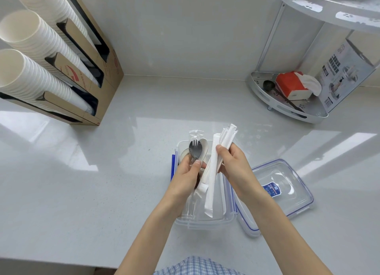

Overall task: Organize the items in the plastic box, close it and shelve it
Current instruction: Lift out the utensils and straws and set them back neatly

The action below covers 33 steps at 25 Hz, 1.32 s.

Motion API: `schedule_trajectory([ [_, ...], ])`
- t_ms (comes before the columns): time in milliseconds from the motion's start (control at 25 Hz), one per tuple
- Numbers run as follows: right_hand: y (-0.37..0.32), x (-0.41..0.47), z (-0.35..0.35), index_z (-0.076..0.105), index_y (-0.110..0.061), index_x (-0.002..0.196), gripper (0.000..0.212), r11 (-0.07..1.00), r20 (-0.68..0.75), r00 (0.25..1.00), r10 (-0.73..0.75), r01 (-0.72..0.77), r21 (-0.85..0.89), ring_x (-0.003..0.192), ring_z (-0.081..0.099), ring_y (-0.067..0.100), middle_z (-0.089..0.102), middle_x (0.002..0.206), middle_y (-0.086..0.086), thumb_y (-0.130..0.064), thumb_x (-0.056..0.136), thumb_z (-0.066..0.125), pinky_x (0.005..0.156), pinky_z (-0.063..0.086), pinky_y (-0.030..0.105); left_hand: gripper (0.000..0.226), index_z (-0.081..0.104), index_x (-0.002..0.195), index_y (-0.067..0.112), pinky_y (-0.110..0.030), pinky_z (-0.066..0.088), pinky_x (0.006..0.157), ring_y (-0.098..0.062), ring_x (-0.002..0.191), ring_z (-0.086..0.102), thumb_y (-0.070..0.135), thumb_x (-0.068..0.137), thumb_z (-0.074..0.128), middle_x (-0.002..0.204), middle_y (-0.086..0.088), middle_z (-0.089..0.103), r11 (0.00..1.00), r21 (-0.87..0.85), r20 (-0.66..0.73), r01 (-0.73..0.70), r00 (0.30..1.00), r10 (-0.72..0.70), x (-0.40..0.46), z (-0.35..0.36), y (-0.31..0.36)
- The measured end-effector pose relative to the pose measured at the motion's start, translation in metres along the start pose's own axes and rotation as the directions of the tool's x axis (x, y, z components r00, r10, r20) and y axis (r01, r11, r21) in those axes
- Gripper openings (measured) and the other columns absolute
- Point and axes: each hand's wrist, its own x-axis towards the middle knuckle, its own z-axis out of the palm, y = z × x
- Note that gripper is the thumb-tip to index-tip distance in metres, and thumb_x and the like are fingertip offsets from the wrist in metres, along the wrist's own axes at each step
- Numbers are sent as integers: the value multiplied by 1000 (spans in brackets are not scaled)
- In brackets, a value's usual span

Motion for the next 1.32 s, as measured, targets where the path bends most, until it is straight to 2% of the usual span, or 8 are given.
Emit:
schedule_trajectory([
  [200, -6, -2, -8, 46, -14, 77, 22, 996, -113, 994, 6, 4, 86, 66, 51, 19, 58, 71, 1, -8, 91, 30, 67, 41, 30, 17, 50, 105, 10, -16, 47, 50, -5, 58, 61, 14, 94, 38, 83, 2, 61, 996, -88, -32, -34, 999, 31, 1, -6, 1],
  [400, -3, -4, -11, 43, -19, 80, 16, 971, -175, 978, -115, 148, 188, 54, 51, 11, 46, 64, 0, -8, 89, 35, 70, 51, 30, 19, 52, 102, 7, -15, 56, 60, -5, 63, 69, 8, 95, 34, 89, -4, 61, 967, -248, -29, -53, 998, 47, 2, -14, 3],
  [560, 22, -11, 5, 45, -33, 82, 11, 953, -209, 930, -303, 299, -49, 55, 45, 15, 44, 62, -6, -24, 80, 50, 63, 43, 27, 21, 54, 92, 11, -18, 58, 64, -6, 64, 70, 7, 94, 34, 85, -3, 63, 956, -287, -51, -62, 997, 50, 1, -20, 7],
  [720, 43, -12, 15, 50, -27, 80, 11, 954, -134, 968, -212, 176, -242, 65, 51, 22, 52, 67, -3, -20, 88, 53, 72, 47, 44, 19, 54, 95, 12, -16, 56, 61, -5, 62, 69, 8, 94, 35, 84, -3, 63, 954, -292, -80, -64, 996, 43, 0, -26, 6],
  [880, 46, -10, 7, 43, -17, 96, 14, 921, -59, 989, -137, 106, -374, 84, 63, 27, 67, 87, 13, -16, 86, 53, 78, 45, 30, 17, 52, 98, 9, -14, 55, 58, -3, 60, 67, 8, 94, 35, 85, -3, 62, 957, -283, -101, -65, 994, 38, 2, -29, 5],
  [960, 43, -10, 4, 38, -16, 92, 11, 864, -9, 987, -160, 136, -485, 81, 62, 23, 69, 90, 14, -13, 89, 48, 70, 43, 22, 17, 52, 97, 9, -14, 54, 57, -2, 59, 67, 9, 94, 36, 84, -2, 62, 960, -272, -99, -61, 995, 35, 3, -27, 5],
  [1080, 42, -11, 3, 31, -12, 82, 14, 700, 106, 983, -148, 180, -691, 81, 56, 34, 64, 87, 17, -14, 92, 41, 65, 38, 36, 17, 53, 96, 11, -14, 54, 57, -2, 59, 66, 9, 94, 36, 83, -1, 63, 963, -264, -93, -51, 995, 28, 4, -26, 5],
  [1320, 40, -16, 8, 25, -13, 89, 14, 402, 162, 980, -112, 194, -895, 90, 57, 40, 63, 99, 23, -16, 91, 38, 60, 28, 33, 17, 54, 92, 11, -15, 54, 59, -2, 58, 64, 9, 94, 36, 83, -2, 62, 961, -272, -112, -50, 994, 20, 6, -31, 2],
])
